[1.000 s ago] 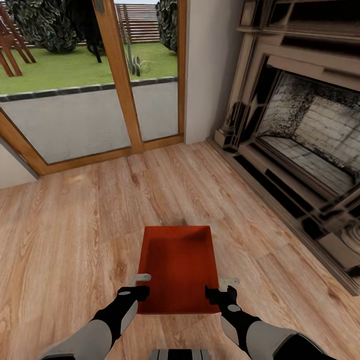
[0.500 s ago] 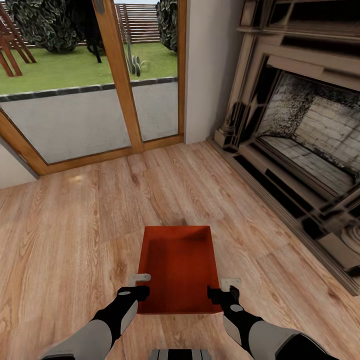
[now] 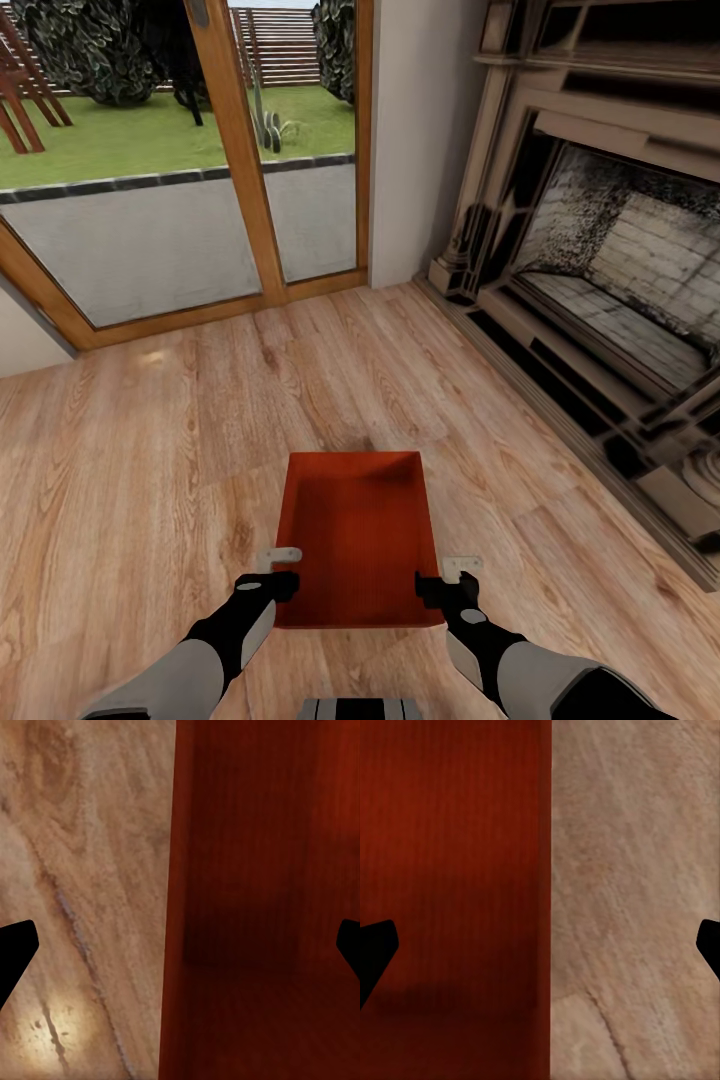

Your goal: Move the two storage containers from the living room to the garage. In the garage, place one container on the floor and stack the other container on top of it (either order is fine).

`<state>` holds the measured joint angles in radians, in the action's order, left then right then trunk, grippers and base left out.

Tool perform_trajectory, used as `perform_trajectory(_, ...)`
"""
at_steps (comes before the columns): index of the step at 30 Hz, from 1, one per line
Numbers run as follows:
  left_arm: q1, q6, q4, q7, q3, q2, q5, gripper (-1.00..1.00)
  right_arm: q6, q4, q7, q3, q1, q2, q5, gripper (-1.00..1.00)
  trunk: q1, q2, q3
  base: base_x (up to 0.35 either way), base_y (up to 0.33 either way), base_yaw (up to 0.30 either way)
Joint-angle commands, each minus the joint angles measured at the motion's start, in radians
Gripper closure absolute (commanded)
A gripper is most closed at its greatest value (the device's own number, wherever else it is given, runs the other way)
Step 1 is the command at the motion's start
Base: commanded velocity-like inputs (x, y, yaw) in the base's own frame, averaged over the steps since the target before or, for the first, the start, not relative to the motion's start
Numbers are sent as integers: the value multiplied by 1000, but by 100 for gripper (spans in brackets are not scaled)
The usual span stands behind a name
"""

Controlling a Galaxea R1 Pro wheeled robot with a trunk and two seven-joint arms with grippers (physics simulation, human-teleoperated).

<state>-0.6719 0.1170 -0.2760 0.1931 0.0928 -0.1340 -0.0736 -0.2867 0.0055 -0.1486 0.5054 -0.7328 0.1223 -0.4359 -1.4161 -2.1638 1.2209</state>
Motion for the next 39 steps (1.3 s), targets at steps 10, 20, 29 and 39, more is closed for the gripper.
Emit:
perform_trajectory(10, 0, 6, -2, 0, 8, 0, -8, -100, -3, 1, -3, 9, 0, 0, -7, -100, -31, -56, 26, 0, 0, 0)
perform_trajectory(20, 0, 6, -2, 0, 10, 7, -6, -100, -3, 1, -3, 9, 0, 0, -7, -100, -65, -119, 54, 0, 0, 0)
perform_trajectory(29, 0, 6, -2, 0, 10, 7, -6, -100, -3, 1, -3, 9, 0, 0, -7, -100, -65, -119, 54, 0, 0, 0)
perform_trajectory(39, 0, 6, -2, 1, 11, 7, -6, -100, -3, 1, -3, 9, 0, 0, -7, -100, -65, -119, 54, 0, 0, 0)
